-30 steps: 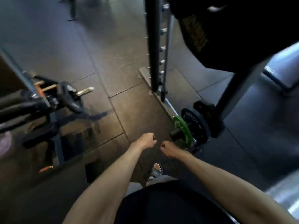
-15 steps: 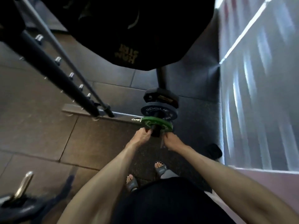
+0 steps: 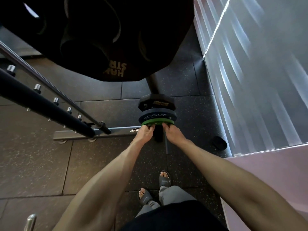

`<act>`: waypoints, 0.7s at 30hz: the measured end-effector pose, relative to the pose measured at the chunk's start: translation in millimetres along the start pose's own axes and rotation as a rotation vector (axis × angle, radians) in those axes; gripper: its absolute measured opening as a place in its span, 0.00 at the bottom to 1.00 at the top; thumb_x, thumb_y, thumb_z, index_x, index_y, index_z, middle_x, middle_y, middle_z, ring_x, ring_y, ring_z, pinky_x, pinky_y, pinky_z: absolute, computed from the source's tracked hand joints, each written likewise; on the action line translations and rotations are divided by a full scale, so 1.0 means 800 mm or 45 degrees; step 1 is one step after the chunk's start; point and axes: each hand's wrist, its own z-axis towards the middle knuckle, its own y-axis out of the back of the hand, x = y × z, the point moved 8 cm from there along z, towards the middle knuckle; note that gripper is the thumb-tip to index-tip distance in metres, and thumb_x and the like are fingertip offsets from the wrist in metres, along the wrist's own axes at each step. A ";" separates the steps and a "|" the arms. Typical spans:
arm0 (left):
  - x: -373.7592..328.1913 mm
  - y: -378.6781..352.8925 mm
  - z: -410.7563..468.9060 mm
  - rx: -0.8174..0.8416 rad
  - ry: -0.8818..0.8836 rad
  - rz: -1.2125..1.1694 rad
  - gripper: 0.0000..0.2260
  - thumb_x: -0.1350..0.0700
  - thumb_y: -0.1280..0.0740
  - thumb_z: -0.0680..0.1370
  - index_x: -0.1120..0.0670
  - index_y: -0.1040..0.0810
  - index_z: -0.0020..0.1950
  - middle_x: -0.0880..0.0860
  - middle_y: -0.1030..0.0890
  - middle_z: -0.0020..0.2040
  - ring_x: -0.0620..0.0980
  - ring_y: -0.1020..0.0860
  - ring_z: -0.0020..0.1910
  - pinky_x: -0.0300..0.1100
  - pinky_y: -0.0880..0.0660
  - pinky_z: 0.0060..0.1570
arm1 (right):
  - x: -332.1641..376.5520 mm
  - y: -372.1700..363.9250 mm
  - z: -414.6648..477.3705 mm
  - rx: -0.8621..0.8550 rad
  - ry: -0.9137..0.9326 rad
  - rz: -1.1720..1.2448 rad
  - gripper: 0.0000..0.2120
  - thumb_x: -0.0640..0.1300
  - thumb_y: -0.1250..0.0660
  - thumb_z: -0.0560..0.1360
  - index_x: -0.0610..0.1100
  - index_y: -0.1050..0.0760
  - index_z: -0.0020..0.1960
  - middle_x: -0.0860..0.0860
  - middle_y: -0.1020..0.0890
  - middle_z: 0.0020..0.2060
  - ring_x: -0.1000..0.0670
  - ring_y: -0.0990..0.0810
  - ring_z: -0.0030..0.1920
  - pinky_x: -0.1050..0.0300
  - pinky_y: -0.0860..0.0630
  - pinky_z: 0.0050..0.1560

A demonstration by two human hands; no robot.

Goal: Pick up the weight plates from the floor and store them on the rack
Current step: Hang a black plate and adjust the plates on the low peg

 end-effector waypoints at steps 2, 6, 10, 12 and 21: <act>-0.008 0.008 0.015 -0.015 0.000 0.016 0.22 0.44 0.41 0.82 0.61 0.20 0.59 0.62 0.18 0.54 0.61 0.21 0.56 0.52 0.24 0.57 | 0.008 0.006 0.015 0.005 0.013 -0.013 0.25 0.58 0.49 0.84 0.41 0.26 0.66 0.40 0.21 0.60 0.39 0.23 0.64 0.48 0.29 0.62; -0.018 0.017 0.037 -0.039 -0.018 0.076 0.19 0.45 0.40 0.82 0.60 0.20 0.59 0.60 0.18 0.55 0.60 0.20 0.56 0.54 0.23 0.58 | 0.011 0.009 0.038 0.031 0.056 -0.045 0.21 0.58 0.48 0.84 0.45 0.23 0.53 0.45 0.18 0.50 0.43 0.19 0.54 0.50 0.26 0.56; -0.031 0.024 0.047 -0.078 0.003 0.071 0.20 0.44 0.38 0.81 0.59 0.20 0.60 0.60 0.19 0.55 0.60 0.21 0.56 0.52 0.24 0.57 | 0.022 0.014 0.049 0.047 0.085 -0.019 0.24 0.57 0.48 0.84 0.41 0.21 0.57 0.42 0.18 0.54 0.42 0.19 0.54 0.49 0.26 0.58; -0.043 0.029 0.057 -0.098 0.023 0.051 0.20 0.45 0.38 0.81 0.61 0.20 0.60 0.62 0.19 0.55 0.61 0.21 0.56 0.49 0.26 0.54 | 0.035 0.021 0.059 0.047 0.078 -0.035 0.26 0.57 0.49 0.84 0.38 0.22 0.60 0.39 0.18 0.57 0.39 0.20 0.58 0.49 0.27 0.60; -0.058 0.037 0.070 -0.102 0.031 -0.023 0.18 0.47 0.36 0.81 0.60 0.19 0.60 0.60 0.18 0.56 0.59 0.21 0.57 0.51 0.24 0.56 | 0.047 0.031 0.084 0.105 0.058 -0.151 0.27 0.59 0.49 0.84 0.39 0.23 0.63 0.40 0.19 0.59 0.39 0.21 0.61 0.44 0.27 0.63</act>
